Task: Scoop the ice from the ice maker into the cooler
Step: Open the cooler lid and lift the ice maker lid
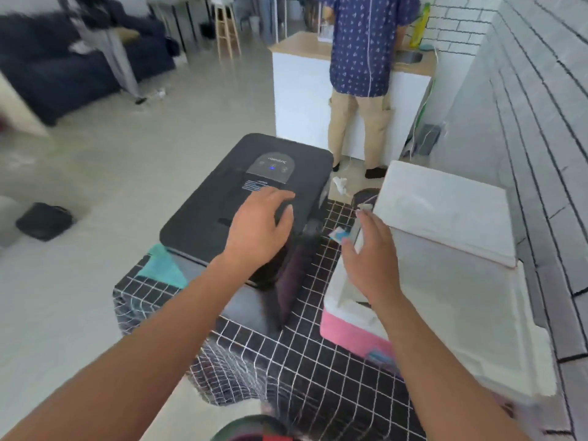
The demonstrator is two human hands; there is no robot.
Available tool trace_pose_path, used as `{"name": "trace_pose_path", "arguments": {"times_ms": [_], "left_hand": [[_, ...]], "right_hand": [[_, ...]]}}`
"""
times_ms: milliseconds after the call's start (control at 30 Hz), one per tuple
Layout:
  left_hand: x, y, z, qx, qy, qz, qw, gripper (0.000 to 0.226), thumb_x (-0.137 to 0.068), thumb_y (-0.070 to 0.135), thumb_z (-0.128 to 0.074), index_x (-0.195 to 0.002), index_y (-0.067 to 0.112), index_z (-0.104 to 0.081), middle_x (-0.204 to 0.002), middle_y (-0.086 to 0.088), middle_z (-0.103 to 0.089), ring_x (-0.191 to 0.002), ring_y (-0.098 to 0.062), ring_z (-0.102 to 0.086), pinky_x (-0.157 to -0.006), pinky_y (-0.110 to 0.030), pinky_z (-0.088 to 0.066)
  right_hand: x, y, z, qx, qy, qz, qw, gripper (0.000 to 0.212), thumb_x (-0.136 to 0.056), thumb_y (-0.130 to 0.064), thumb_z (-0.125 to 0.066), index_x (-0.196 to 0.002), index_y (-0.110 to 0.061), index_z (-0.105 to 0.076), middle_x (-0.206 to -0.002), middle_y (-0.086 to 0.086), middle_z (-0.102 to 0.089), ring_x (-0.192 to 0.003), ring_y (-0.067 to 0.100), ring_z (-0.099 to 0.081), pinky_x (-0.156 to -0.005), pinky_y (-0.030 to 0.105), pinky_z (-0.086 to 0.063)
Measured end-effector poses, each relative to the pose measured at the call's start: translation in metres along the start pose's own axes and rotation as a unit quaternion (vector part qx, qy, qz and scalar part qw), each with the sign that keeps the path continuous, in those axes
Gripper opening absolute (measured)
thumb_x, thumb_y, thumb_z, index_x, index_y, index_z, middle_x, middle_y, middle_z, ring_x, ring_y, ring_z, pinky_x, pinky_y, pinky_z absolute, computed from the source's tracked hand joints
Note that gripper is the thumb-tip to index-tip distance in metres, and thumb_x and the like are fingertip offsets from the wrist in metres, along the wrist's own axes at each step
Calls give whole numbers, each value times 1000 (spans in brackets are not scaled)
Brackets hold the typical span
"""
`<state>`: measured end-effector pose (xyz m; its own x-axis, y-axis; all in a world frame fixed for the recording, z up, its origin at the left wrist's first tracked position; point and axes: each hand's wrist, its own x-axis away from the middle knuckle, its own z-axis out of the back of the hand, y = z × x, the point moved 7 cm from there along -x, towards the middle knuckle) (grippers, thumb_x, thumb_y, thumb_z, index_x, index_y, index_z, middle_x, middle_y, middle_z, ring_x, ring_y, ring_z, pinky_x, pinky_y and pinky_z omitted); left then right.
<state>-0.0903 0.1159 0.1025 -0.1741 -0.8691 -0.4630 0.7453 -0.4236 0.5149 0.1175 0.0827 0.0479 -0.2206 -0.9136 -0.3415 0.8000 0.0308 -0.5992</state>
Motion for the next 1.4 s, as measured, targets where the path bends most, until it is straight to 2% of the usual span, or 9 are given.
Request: {"name": "trace_pose_path", "arguments": {"times_ms": [267,467,567,700,933,1067,1233,1300,1400], "left_hand": [[44,-111,79,-108,7,34,994,31,-91,36,-67,-111,13,-73,-123,-8,-65,-115,-29,-58,-103,-40,-41],[54,-152,70,-11,-119,-37,992,75,-80,68,-59,-134,16,-61,-149,-2,-46,-142,-23,-36,-118,-41,-27],[54,-166,74,41,-162,-107,980,83,-72,64,-72,-138,17,-56,-152,-1,-41,-145,-24,-31,-118,-43,-26],[46,-177,79,60,-169,-188,966,71,-72,38,-83,-134,12,-60,-147,-6,-49,-141,-28,-37,-114,-49,-33],[35,-166,97,70,-39,-322,943,42,-80,38,-71,-107,7,-76,-119,-6,-70,-119,-33,-61,-93,-59,-48],[3,-160,120,202,56,-272,939,39,-71,31,-84,-99,6,-76,-105,-3,-73,-101,-24,-69,-89,-51,-52],[-50,-162,121,304,124,-152,932,43,-82,35,-76,-122,26,-61,-111,23,-59,-101,-1,-58,-88,-16,-45],[-66,-170,97,347,91,-52,932,51,-89,33,-67,-136,30,-47,-123,25,-54,-110,-2,-57,-93,-22,-49],[-74,-180,59,343,36,14,938,67,-94,41,-60,-151,29,-27,-144,11,-46,-130,-7,-49,-104,-42,-48]], "right_hand": [[36,-99,-63,-47,-32,121,991,53,-91,-39,-51,-139,-19,-43,-149,-5,-37,-138,11,-30,-114,31,-24],[51,-108,-96,-5,-42,130,991,59,-93,-56,-43,-140,-20,-45,-154,-10,-30,-145,6,-12,-117,36,-19],[59,-107,-97,-20,-23,124,992,65,-89,-63,-44,-141,-23,-44,-154,-16,-26,-145,6,-11,-116,36,-19],[69,-110,-95,9,-3,130,991,79,-79,-70,-57,-141,-24,-42,-155,-16,-25,-146,10,-14,-116,41,-23],[75,-139,-73,8,72,90,993,84,-73,-71,-59,-135,-15,-50,-147,-4,-41,-139,12,-32,-113,38,-31],[54,-152,-48,-115,143,30,983,75,-69,-59,-72,-130,-22,-49,-122,-4,-57,-110,-1,-53,-94,9,-39],[7,-165,-24,-210,238,-9,948,65,-77,-43,-70,-132,-26,-41,-122,-1,-57,-114,6,-54,-96,18,-43],[-15,-167,-20,-230,248,-10,941,60,-84,-41,-63,-135,-22,-37,-126,3,-54,-118,14,-53,-101,26,-43],[-43,-158,-24,-242,229,-57,941,59,-90,-47,-55,-140,-28,-31,-134,-2,-51,-122,13,-50,-98,14,-41]]}}
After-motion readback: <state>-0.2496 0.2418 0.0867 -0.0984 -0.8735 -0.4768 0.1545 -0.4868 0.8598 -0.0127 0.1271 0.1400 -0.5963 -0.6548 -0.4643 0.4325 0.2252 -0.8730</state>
